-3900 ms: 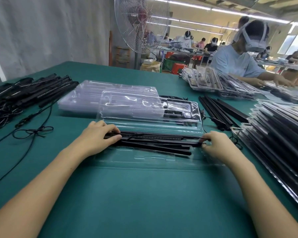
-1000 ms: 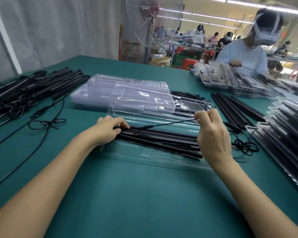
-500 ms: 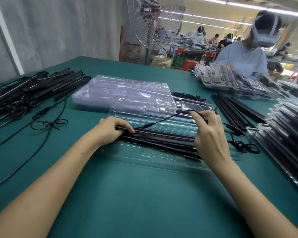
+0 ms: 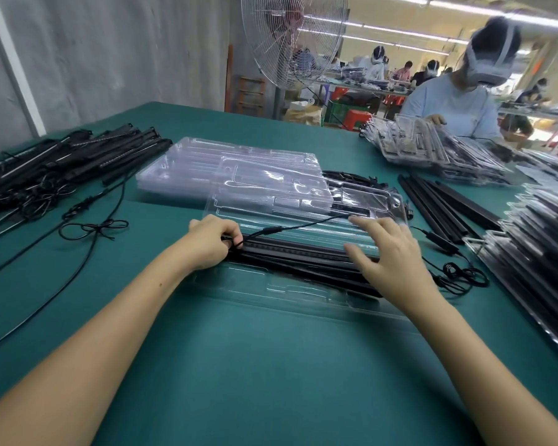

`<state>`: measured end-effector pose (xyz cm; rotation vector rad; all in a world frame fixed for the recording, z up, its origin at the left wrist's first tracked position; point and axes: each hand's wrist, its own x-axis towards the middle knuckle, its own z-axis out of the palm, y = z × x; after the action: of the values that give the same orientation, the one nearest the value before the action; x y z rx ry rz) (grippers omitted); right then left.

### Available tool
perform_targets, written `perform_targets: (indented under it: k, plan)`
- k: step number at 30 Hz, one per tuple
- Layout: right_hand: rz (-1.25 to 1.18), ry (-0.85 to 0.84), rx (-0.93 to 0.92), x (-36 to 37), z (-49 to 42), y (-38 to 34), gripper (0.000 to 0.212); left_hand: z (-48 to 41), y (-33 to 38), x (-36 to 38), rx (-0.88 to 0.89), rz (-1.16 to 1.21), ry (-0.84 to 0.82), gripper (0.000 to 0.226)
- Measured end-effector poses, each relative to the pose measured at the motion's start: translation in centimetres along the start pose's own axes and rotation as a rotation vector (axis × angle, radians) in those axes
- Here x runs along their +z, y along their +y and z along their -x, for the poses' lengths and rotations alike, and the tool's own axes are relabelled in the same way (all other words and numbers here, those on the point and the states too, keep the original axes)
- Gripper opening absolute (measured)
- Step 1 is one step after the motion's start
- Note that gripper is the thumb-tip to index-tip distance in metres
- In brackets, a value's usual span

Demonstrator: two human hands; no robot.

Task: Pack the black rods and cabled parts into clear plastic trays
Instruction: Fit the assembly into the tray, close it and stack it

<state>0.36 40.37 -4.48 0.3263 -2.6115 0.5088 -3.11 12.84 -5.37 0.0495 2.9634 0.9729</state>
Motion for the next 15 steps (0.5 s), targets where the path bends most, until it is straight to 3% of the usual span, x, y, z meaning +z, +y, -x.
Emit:
perform_targets:
  k: [3, 5, 8, 12, 15]
  plan:
    - [-0.030, -0.286, -0.024, -0.5, 0.2, 0.8, 0.052, 0.0, 0.1, 0.1, -0.019, -0.022, 0.011, 0.043]
    - [-0.101, -0.379, -0.027, -0.6, 0.2, 0.9, 0.039, 0.0, 0.2, 0.1, -0.029, -0.033, 0.020, 0.043]
    - [-0.167, -0.371, -0.031, -0.5, 0.1, 0.7, 0.021, -0.1, 0.0, 0.2, -0.026, -0.039, 0.022, 0.039]
    - [-0.150, -0.330, -0.031, -0.1, 0.2, 0.2, 0.026, -0.1, -1.1, -0.1, 0.051, 0.041, 0.043, 0.023]
    - [-0.136, -0.337, -0.002, 0.0, 0.3, 0.1, 0.021, -0.1, -1.3, -0.3, 0.110, -0.016, 0.039, 0.031]
